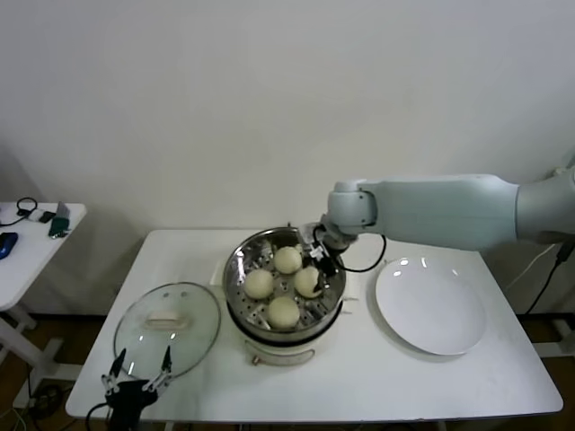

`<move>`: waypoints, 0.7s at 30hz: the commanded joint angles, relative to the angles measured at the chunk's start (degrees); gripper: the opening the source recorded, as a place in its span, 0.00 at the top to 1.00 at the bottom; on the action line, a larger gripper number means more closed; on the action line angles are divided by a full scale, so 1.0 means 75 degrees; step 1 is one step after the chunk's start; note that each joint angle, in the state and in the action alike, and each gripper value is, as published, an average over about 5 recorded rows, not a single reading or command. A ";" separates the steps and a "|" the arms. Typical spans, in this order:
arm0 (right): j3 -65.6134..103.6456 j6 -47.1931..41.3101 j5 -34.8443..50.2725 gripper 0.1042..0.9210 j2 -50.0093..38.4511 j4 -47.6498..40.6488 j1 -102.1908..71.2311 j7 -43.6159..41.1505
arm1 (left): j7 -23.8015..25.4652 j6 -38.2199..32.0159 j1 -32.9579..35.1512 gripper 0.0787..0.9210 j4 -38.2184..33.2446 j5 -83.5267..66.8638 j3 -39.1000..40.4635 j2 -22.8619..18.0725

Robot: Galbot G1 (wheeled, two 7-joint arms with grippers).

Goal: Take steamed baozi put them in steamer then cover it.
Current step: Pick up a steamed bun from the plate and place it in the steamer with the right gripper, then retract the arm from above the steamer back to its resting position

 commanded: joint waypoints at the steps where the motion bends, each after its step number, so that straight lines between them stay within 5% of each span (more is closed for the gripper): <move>1: 0.0122 0.0549 0.0104 0.21 -0.0255 -0.0113 0.0416 -0.0647 | -0.0006 0.0067 0.0016 0.12 -0.0080 -0.0049 0.0011 0.0018; 9: 0.0376 0.0784 0.1020 0.12 -0.1190 -0.0090 0.1052 -0.0735 | -0.0008 0.0214 0.0047 0.12 -0.0246 -0.0084 0.0086 0.0031; 13: 0.1227 0.0340 0.2070 0.12 -0.1902 -0.0114 0.0569 0.1471 | -0.0010 0.0292 0.0059 0.12 -0.0345 -0.0082 0.0098 0.0044; 21: 0.4571 0.0100 0.2095 0.12 -0.3807 0.0475 -0.2342 0.5163 | -0.0390 0.0369 -0.0055 0.12 -0.0357 0.0207 0.0095 0.0233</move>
